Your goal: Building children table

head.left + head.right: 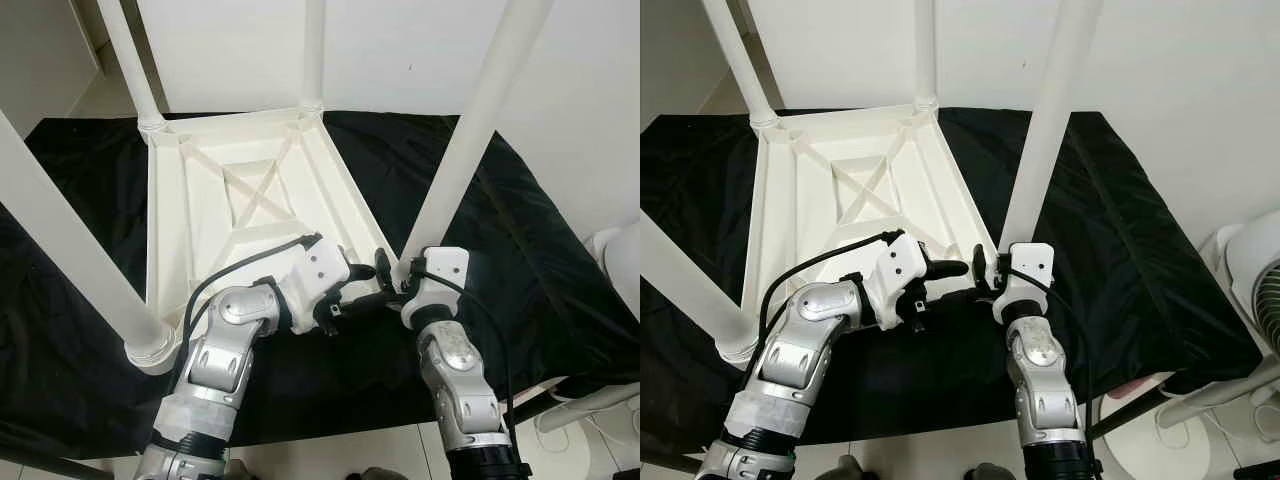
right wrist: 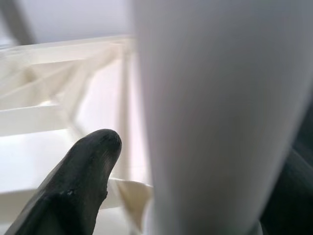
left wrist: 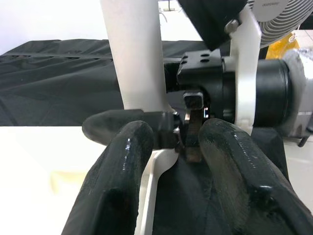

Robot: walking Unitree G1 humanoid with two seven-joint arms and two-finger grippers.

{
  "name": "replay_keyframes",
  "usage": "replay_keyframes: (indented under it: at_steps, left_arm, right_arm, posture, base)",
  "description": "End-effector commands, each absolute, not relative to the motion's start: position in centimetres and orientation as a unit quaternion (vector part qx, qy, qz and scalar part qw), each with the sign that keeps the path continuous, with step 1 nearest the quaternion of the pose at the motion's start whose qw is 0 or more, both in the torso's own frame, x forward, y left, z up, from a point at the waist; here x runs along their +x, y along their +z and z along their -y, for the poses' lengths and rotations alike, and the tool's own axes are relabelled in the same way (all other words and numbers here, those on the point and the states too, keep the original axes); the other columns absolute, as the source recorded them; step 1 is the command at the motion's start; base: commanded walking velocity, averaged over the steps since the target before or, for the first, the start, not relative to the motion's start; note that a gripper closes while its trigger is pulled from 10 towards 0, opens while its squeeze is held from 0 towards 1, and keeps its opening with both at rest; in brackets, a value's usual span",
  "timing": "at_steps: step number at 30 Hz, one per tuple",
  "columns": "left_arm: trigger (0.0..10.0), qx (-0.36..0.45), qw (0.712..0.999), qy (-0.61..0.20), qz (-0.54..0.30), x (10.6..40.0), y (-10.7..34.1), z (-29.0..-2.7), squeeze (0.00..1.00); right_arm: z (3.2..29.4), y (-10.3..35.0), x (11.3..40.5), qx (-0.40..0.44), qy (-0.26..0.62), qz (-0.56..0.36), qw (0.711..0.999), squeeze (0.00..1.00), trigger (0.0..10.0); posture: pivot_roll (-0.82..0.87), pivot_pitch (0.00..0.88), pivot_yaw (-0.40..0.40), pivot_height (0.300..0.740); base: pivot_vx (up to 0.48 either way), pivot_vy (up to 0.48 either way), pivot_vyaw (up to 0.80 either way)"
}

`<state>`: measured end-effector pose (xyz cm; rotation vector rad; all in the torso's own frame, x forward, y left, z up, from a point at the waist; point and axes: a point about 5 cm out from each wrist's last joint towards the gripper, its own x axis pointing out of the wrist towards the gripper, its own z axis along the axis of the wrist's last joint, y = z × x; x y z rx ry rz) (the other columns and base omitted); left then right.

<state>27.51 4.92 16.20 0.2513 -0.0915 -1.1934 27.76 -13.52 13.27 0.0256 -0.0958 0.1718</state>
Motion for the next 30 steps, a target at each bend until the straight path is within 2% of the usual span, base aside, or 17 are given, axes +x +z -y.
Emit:
replay_keyframes:
  at_steps: [1,3,6,17,18,19,21,22,30]
  left_arm:
    - [10.0,0.115,0.862,-0.492,0.048,28.4,16.2,-5.2,0.00]
    - [10.0,0.114,0.862,-0.492,0.049,28.4,16.2,-5.2,0.00]
    - [10.0,0.114,0.862,-0.492,0.050,28.5,16.3,-5.1,0.00]
    - [10.0,0.116,0.861,-0.492,0.053,28.7,16.4,-5.2,0.00]
    - [10.0,0.116,0.861,-0.492,0.053,28.7,16.5,-5.2,0.00]
    - [10.0,0.116,0.862,-0.491,0.054,28.8,16.5,-5.3,0.00]
    - [10.0,0.116,0.862,-0.491,0.054,28.8,16.5,-5.3,0.00]
    - [10.0,0.117,0.863,-0.489,0.054,28.8,16.6,-5.4,0.00]
    - [10.0,0.115,0.865,-0.486,0.056,28.8,16.7,-5.6,0.00]
  right_arm:
    - [13.7,13.2,27.6,0.023,0.107,0.046,0.993,0.00,10.0]
    - [14.5,13.2,27.6,0.014,0.137,0.049,0.989,0.00,10.0]
    - [16.1,13.4,27.8,-0.024,0.226,0.051,0.972,0.00,10.0]
    - [17.3,13.6,29.7,-0.080,0.340,0.030,0.937,0.00,10.0]
    - [17.2,13.6,30.1,-0.087,0.348,0.026,0.933,0.00,4.7]
    - [17.1,13.4,30.4,-0.088,0.357,0.022,0.930,0.00,2.8]
    - [17.0,13.3,30.6,-0.088,0.363,0.018,0.927,0.00,2.8]
    - [17.0,13.1,30.7,-0.091,0.371,0.013,0.924,0.00,0.0]
    - [17.2,12.5,31.0,-0.096,0.393,0.001,0.915,0.00,0.0]
  posture:
    - [-0.11,0.000,0.017,0.740]
    - [-0.11,0.000,0.017,0.740]
    - [-0.10,0.000,0.021,0.740]
    - [-0.09,0.000,0.036,0.740]
    - [-0.08,0.000,0.034,0.740]
    - [-0.08,0.000,0.034,0.740]
    - [-0.07,0.000,0.033,0.740]
    - [-0.07,0.000,0.032,0.740]
    - [-0.06,0.000,0.032,0.740]
  base:
    - [0.000,0.000,0.00]
    - [0.000,0.000,0.00]
    - [0.000,0.000,0.00]
    - [0.000,0.000,0.00]
    - [0.000,0.000,0.00]
    - [0.000,0.000,0.00]
    - [0.000,0.000,0.00]
    - [0.000,0.000,0.00]
    - [0.000,0.000,0.00]
